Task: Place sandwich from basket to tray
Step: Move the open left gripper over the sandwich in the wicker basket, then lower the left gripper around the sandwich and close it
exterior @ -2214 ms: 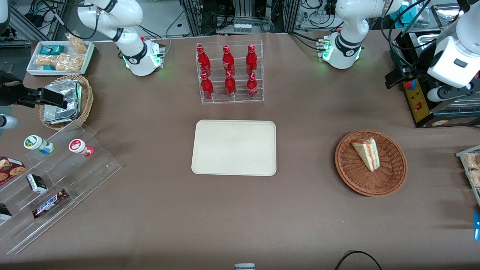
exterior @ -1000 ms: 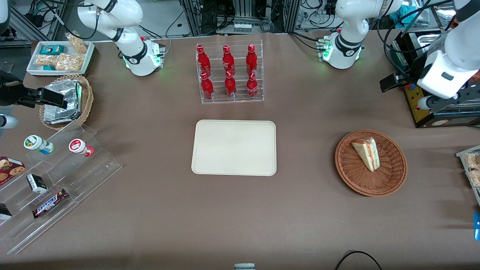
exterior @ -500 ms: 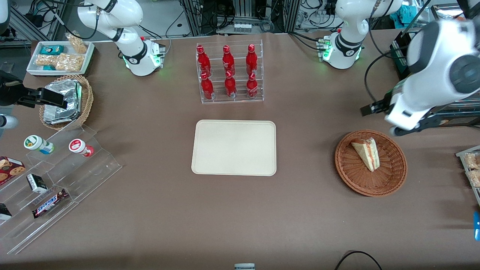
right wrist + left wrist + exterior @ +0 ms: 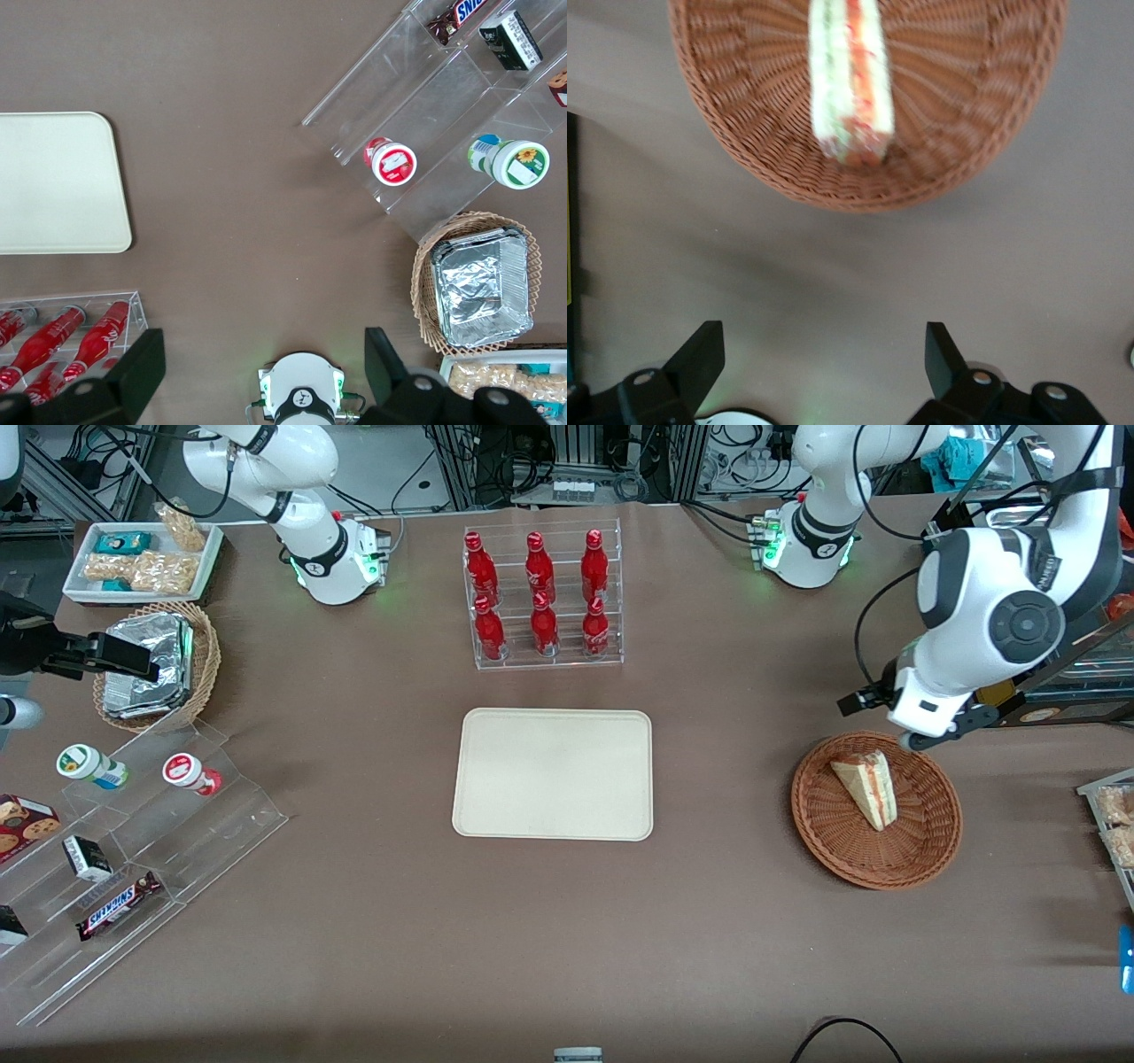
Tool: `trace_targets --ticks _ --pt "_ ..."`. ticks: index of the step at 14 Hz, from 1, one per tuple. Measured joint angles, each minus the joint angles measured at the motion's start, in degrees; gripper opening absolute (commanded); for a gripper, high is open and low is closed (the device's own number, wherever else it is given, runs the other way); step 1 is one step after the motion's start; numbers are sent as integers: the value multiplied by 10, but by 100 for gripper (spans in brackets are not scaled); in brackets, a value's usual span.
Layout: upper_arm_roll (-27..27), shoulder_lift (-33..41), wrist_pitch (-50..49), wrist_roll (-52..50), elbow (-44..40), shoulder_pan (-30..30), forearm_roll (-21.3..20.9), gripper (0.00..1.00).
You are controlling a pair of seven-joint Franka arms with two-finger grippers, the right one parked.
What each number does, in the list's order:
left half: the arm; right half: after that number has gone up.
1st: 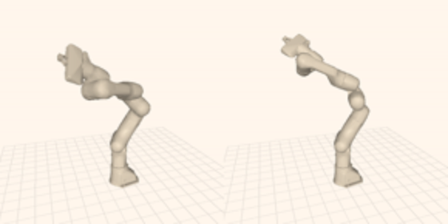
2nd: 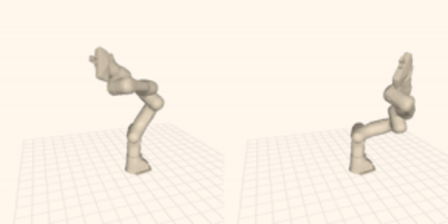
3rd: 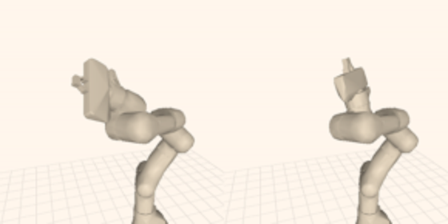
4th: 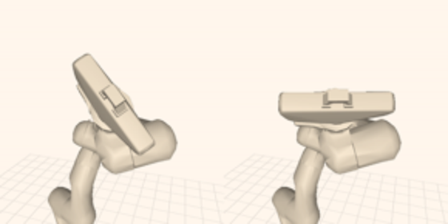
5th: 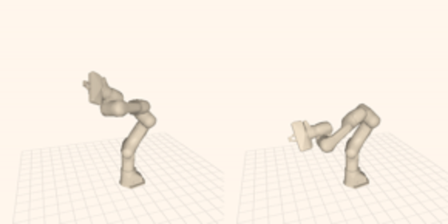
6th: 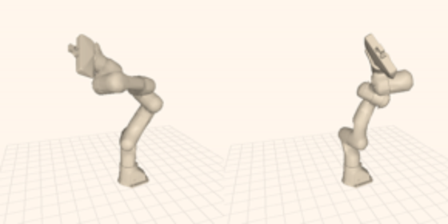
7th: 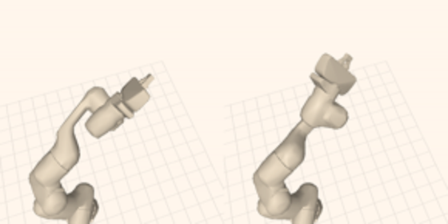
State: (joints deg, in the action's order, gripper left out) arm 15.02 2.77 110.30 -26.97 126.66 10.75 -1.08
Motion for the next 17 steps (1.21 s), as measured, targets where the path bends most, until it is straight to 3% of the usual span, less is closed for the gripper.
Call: trace_targets --ticks 10,17 --pt "-2 -99 173 -84 14 36 0 100" --pt "0 -120 201 -83 7 40 0 100"
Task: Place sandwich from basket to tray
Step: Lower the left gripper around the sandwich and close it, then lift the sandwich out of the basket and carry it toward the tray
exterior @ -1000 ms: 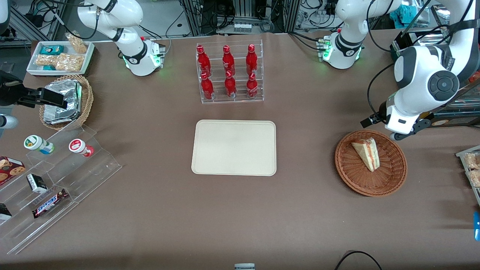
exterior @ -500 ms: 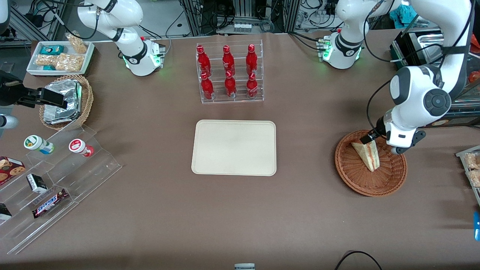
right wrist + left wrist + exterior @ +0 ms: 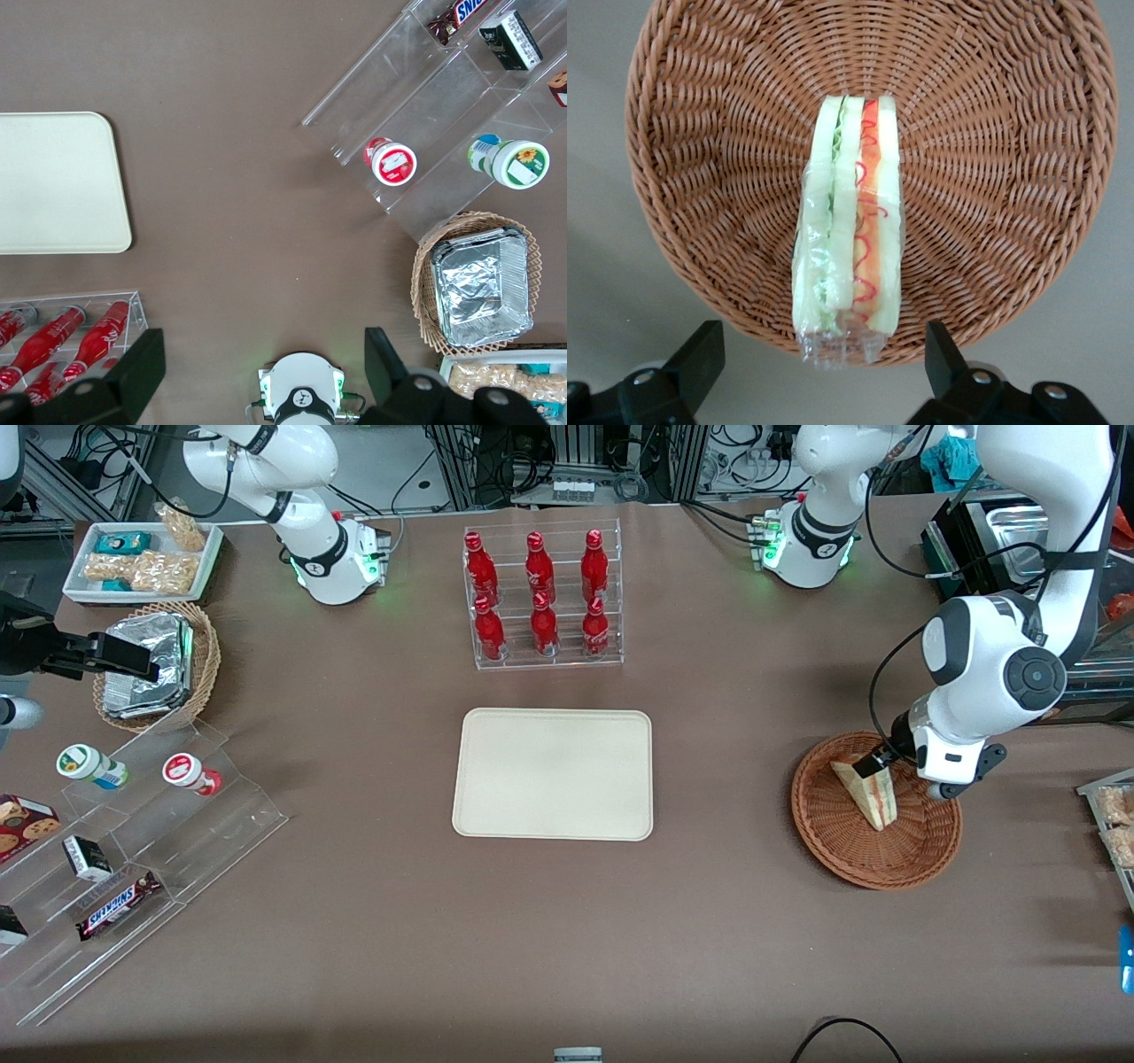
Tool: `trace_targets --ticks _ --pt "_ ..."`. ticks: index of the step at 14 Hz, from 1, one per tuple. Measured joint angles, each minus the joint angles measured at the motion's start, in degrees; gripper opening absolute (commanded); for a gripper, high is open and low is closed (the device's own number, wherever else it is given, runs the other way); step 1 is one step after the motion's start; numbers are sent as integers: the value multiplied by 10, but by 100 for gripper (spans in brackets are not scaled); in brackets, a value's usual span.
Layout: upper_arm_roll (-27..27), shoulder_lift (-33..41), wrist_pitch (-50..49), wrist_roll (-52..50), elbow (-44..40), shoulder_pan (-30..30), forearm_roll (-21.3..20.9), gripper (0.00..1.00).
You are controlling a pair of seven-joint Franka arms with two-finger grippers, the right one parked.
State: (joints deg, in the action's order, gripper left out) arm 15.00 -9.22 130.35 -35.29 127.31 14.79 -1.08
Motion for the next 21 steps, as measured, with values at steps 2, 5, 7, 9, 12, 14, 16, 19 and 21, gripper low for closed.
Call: trace_targets --ticks 2,5,7,9,12,14,16,19,21 --pt "0 -10 10 0 -1 0 0 100" --pt "0 -32 35 0 -1 0 0 100" --pt "0 -50 45 0 -1 0 0 99" --pt "0 -64 51 0 -1 0 0 81" --pt "0 -70 53 1 -1 0 0 76" --pt "0 -70 53 4 -2 0 -2 68" --pt "0 -70 53 8 -2 0 -4 39" --pt "0 -70 52 10 -3 0 -6 19" --pt "0 -69 52 14 -4 0 -8 17"
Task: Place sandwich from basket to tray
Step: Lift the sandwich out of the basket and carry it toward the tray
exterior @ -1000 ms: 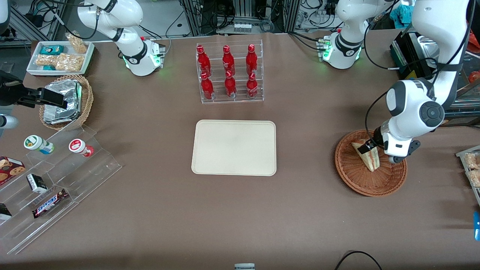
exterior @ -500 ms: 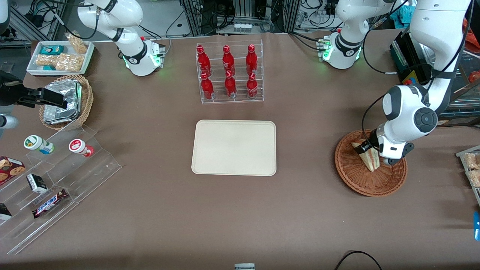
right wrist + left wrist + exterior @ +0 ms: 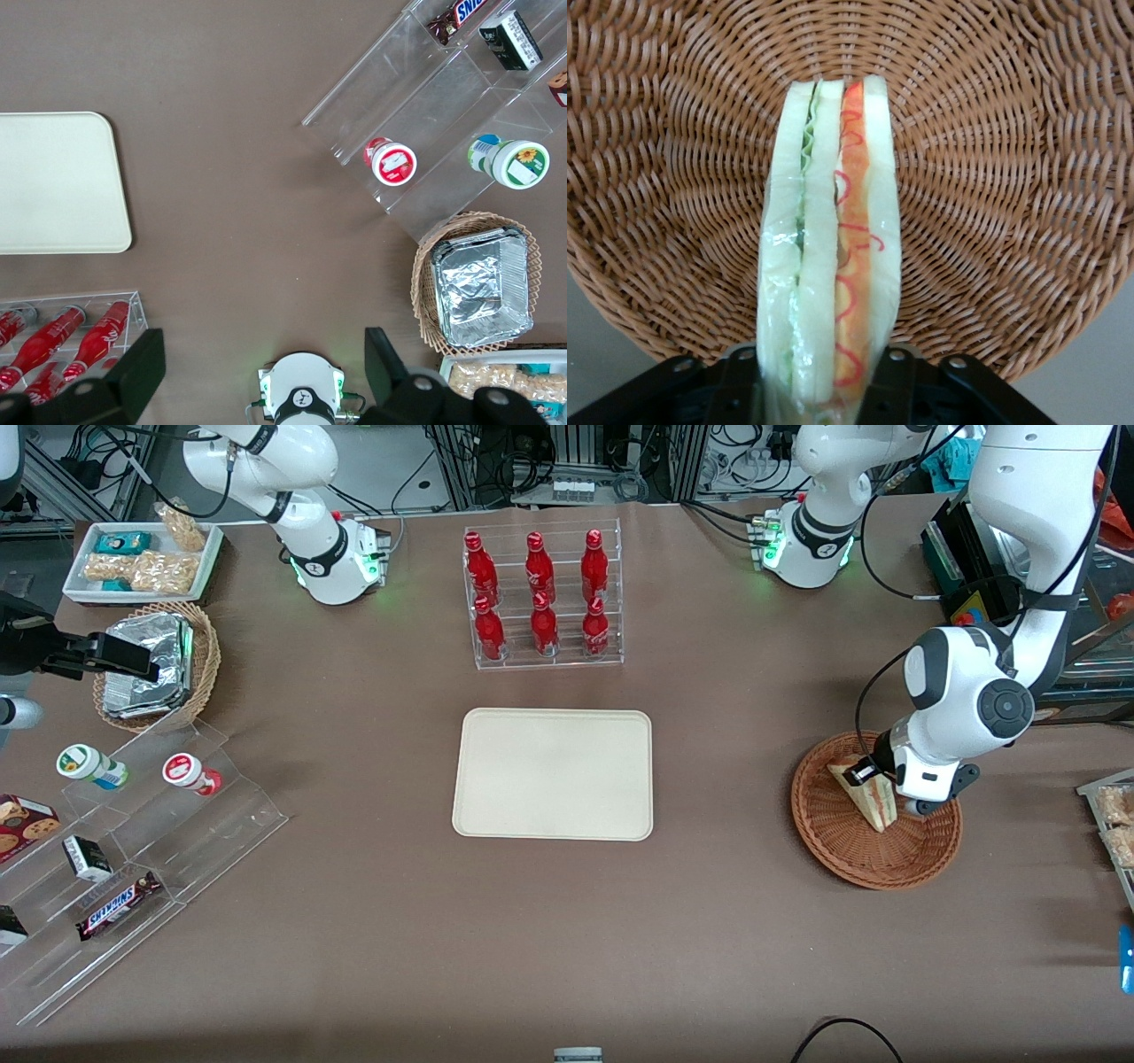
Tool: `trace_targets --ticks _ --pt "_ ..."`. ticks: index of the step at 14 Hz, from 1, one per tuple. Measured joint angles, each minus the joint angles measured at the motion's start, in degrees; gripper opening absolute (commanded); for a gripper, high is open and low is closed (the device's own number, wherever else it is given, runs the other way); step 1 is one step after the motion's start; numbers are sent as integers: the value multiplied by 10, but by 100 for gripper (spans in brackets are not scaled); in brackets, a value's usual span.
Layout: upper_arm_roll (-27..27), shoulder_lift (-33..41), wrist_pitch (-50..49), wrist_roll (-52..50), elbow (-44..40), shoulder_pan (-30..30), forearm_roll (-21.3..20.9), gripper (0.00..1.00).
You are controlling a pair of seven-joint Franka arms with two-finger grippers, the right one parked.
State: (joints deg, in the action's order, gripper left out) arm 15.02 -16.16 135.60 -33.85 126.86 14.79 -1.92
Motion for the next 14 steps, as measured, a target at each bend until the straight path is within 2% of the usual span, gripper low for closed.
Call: trace_targets --ticks 4,7,14 --pt "3 5 -22 13 -16 0 -1 14" --pt "29 26 -102 35 -58 -1 -1 14" --pt "197 67 -154 -13 -79 -8 -1 14"
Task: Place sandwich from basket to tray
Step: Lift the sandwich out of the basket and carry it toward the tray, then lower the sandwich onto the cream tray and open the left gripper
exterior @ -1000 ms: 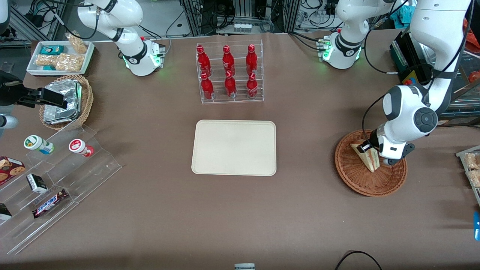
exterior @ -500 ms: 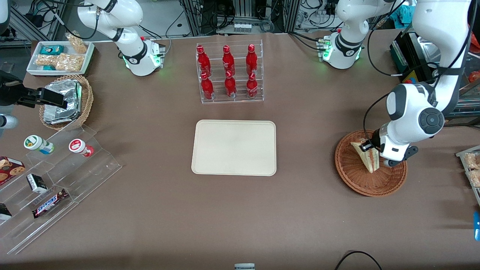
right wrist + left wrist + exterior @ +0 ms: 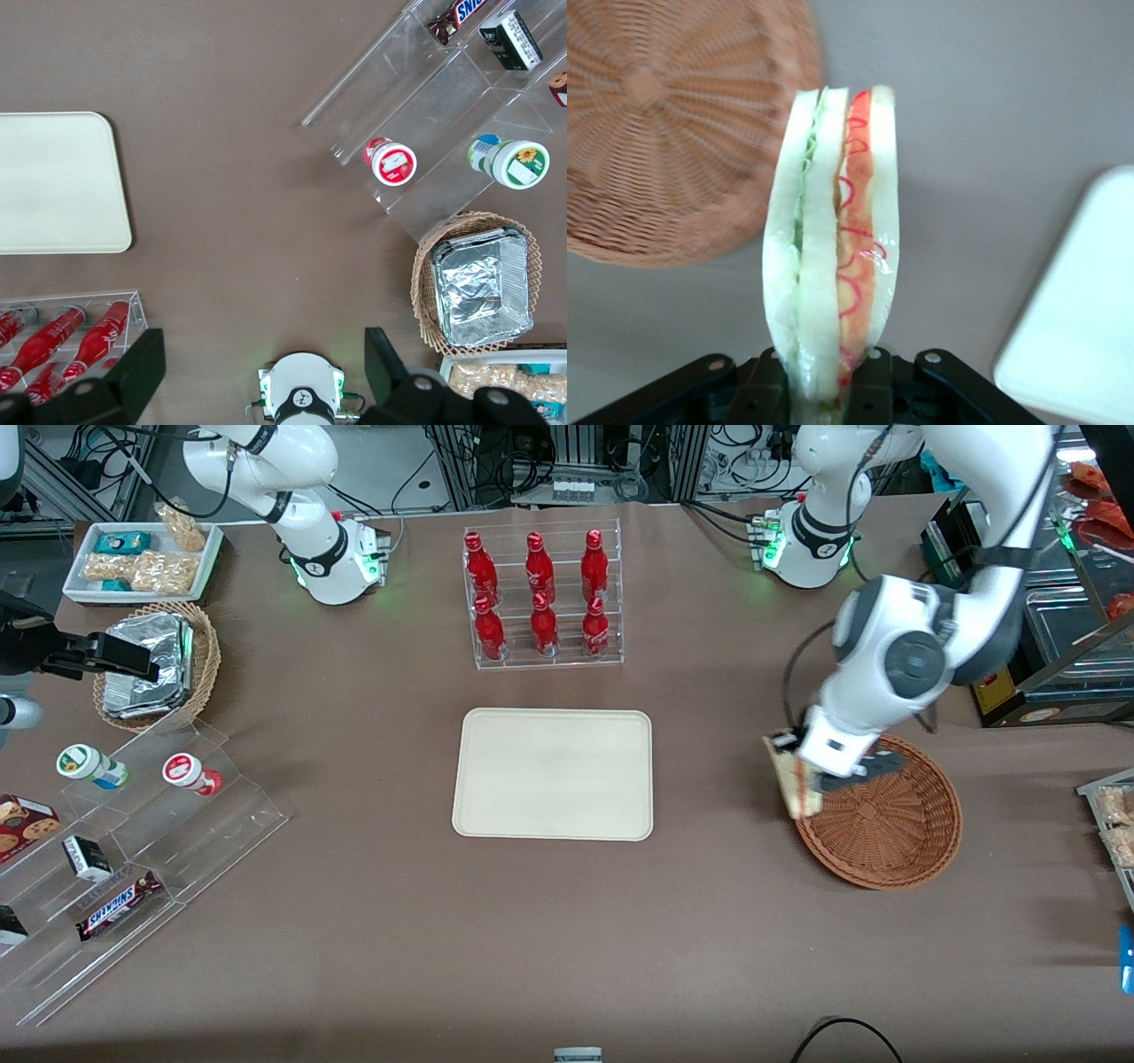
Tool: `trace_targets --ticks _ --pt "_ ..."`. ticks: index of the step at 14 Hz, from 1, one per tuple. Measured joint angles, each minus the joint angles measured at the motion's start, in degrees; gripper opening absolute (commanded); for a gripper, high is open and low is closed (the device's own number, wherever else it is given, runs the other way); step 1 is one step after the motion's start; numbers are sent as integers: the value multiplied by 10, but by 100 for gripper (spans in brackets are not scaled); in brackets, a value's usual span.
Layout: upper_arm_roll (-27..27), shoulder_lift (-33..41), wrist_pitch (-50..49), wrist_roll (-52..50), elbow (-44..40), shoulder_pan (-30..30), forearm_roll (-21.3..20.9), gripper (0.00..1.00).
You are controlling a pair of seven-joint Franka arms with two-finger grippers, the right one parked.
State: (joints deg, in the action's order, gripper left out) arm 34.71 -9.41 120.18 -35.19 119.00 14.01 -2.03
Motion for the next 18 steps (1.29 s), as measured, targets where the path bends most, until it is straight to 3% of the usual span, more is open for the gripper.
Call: trace_targets --ticks 6,11,13,18 --pt "145 -35 1 -59 -30 -6 1 15" --pt "157 -105 14 -124 -95 -82 -19 15" --pt "157 -145 15 -184 -121 -107 -84 15" --pt "156 -284 16 -385 -209 -185 -301 15"
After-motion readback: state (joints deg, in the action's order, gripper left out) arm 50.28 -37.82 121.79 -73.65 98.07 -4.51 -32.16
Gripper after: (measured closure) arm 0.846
